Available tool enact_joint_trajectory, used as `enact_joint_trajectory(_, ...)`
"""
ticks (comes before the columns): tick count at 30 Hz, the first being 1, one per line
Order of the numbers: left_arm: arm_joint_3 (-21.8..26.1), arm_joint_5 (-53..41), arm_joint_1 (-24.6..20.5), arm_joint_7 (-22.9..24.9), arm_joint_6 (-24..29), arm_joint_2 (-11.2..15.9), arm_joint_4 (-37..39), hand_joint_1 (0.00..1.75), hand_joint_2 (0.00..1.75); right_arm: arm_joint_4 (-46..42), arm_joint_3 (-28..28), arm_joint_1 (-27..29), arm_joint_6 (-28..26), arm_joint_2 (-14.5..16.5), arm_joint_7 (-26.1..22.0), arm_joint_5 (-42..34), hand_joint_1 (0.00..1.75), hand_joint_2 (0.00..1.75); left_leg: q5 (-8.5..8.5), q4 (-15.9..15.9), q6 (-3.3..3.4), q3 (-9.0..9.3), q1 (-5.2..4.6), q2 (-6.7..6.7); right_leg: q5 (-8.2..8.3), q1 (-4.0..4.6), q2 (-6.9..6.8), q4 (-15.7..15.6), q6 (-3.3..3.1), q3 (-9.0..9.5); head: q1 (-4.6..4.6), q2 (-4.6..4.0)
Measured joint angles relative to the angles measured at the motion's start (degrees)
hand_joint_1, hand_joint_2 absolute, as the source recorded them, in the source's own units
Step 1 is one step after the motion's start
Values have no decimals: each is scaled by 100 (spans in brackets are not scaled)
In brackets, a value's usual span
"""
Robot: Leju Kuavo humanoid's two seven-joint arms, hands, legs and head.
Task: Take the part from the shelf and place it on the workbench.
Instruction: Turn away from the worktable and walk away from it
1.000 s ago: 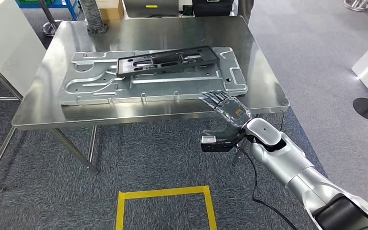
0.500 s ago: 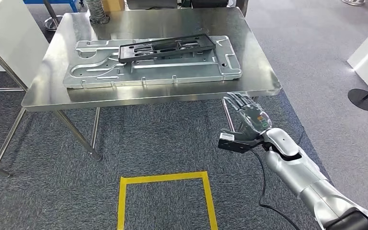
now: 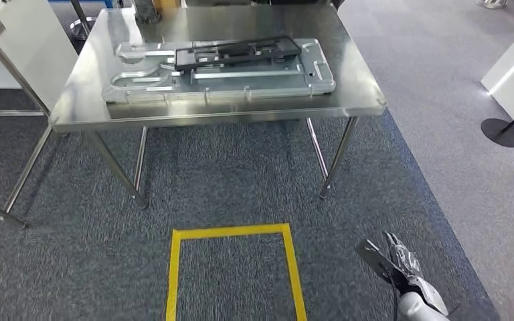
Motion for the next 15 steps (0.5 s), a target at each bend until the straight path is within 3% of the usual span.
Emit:
enact_joint_trajectory(1,0,-16,-7,13,-5,1,0,0,0,178,-143,94,87,67,67,-104,0,0,76,-16,53,-55,4,11,-121,-14,13,64,31,-38,1,0)
enact_joint_trajectory(2,-1,-40,-14,31,-15,1,0,0,0,345,-280,190,183,138,136,-212,0,0,160,-34,91,-131,15,22,-361,-24,29,239,60,-103,1,0)
enact_joint_trajectory(4,-4,-82,-29,61,-45,3,0,0,0,649,-548,371,353,299,255,-415,0,0,318,-38,128,-327,15,30,-1020,-34,50,921,106,-287,2,0)
enact_joint_trajectory(5,-7,-103,-29,73,-61,3,0,0,0,776,-673,450,430,386,304,-510,0,0,387,-34,125,-428,12,30,-1228,-35,55,1307,124,-359,2,0)
enact_joint_trajectory(6,-9,-118,-26,79,-77,4,0,0,0,885,-792,522,509,479,349,-605,0,0,457,-29,117,-527,9,34,-1278,-37,58,1602,133,-377,2,0)
enact_joint_trajectory(7,-11,-135,-24,83,-92,4,0,0,0,986,-914,589,601,570,401,-720,0,0,522,-24,105,-625,7,42,-1178,-38,59,1736,133,-312,2,0)
enact_joint_trajectory(8,-14,-150,-24,84,-108,4,0,0,0,1077,-1040,650,693,661,456,-847,0,0,586,-20,90,-716,7,50,-995,-39,60,1674,123,-146,2,0)
enact_joint_trajectory(9,-16,-160,-28,84,-125,4,0,0,0,1154,-1169,705,772,743,506,-973,0,0,648,-14,72,-792,6,57,-838,-38,60,1406,101,131,2,0)
enact_joint_trajectory(10,-19,-168,-35,84,-140,4,0,0,0,1214,-1296,748,840,814,556,-1096,0,0,700,-7,50,-848,-1,65,-794,-30,58,979,68,507,2,0)
enact_joint_trajectory(12,-23,-185,-57,69,-166,4,0,0,0,1305,-1531,793,945,934,643,-1308,0,0,782,22,-6,-901,-18,86,-993,1,52,73,-22,1180,0,0)
enact_joint_trajectory(13,-25,-194,-77,55,-175,4,0,0,0,1344,-1647,804,992,989,685,-1403,0,0,820,29,-39,-911,-21,101,-1099,23,51,-194,-68,1355,0,0)
enact_joint_trajectory(15,-27,-205,-147,39,-193,5,0,0,0,1424,-1883,826,1074,1105,790,-1553,0,0,889,40,-116,-932,-4,117,-1102,31,41,-328,-169,1373,1,0)
